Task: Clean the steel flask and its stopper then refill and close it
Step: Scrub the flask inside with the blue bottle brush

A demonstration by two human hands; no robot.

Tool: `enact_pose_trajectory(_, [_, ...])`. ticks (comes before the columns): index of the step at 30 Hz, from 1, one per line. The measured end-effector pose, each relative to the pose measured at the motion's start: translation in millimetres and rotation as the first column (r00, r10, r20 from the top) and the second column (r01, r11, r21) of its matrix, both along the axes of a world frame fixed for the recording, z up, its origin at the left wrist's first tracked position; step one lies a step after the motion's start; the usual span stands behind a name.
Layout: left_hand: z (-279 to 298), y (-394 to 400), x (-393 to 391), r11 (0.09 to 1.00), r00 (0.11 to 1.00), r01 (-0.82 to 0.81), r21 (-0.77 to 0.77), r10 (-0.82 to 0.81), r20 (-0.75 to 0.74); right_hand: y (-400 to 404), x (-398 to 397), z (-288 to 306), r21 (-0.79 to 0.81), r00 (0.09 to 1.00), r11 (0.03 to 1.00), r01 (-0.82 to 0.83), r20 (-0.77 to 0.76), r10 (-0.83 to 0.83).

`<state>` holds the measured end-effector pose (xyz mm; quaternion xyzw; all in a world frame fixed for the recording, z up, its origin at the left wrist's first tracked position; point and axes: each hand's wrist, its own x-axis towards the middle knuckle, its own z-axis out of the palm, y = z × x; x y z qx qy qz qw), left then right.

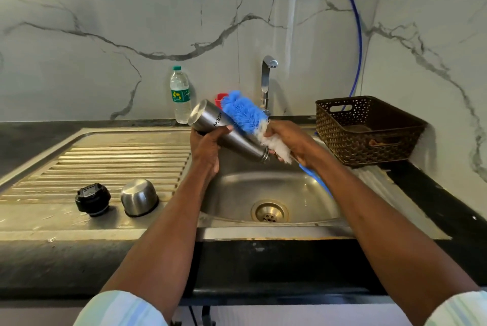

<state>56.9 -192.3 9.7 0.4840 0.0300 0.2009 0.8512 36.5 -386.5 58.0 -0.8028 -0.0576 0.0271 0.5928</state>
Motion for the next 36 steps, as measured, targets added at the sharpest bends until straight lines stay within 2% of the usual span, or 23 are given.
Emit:
enact_pose_trajectory(3, [4,4,-1,0.994,0.999,-0.016,-0.108,0.021,0.038,1,-1,-7,-0.169,1.0,0.986,0.011,-0.014,-0.013])
enact_pose_trajectory(4, [4,5,-2,0.992,0.999,-0.024,-0.128,0.029,0.037,0,-1,-8,-0.177,1.0,0.984,-0.001,-0.003,0.001])
enact_pose_trajectory(8, [4,6,-3,0.966,0.999,-0.002,-0.257,0.012,0.035,11,-8,3,0.025,0.987,0.989,-0.148,0.073,0.146])
enact_pose_trajectory(12, [7,17,-3,0.921,0.998,-0.04,-0.387,0.052,0.02,-2,4,-8,-0.06,0.994,0.994,0.091,0.061,-0.087])
enact_pose_trajectory(14, [6,21,-4,0.904,0.999,-0.027,-0.427,0.042,0.024,-9,4,-13,-0.107,0.992,0.987,0.121,0.052,-0.115])
enact_pose_trajectory(19, [7,24,-5,0.833,0.996,-0.046,-0.552,0.082,0.04,-6,1,0,0.239,0.999,0.971,-0.028,0.035,0.02])
enact_pose_trajectory(24, [5,21,-3,0.824,0.995,-0.099,-0.558,0.1,-0.03,12,-7,-6,0.213,1.0,0.977,0.0,0.029,-0.006])
enact_pose_trajectory(30, [9,12,-7,0.847,0.999,0.041,-0.53,-0.053,-0.007,18,-9,-5,0.179,0.998,0.983,0.041,0.04,-0.049])
enact_pose_trajectory(34, [13,11,-7,0.874,0.994,0.093,-0.478,-0.112,-0.011,13,-9,-4,0.097,0.996,0.993,0.071,0.045,-0.076])
enact_pose_trajectory(36, [15,8,-8,0.89,0.996,0.055,-0.453,-0.082,-0.04,14,-8,-4,-0.03,0.989,0.995,0.092,0.119,-0.088])
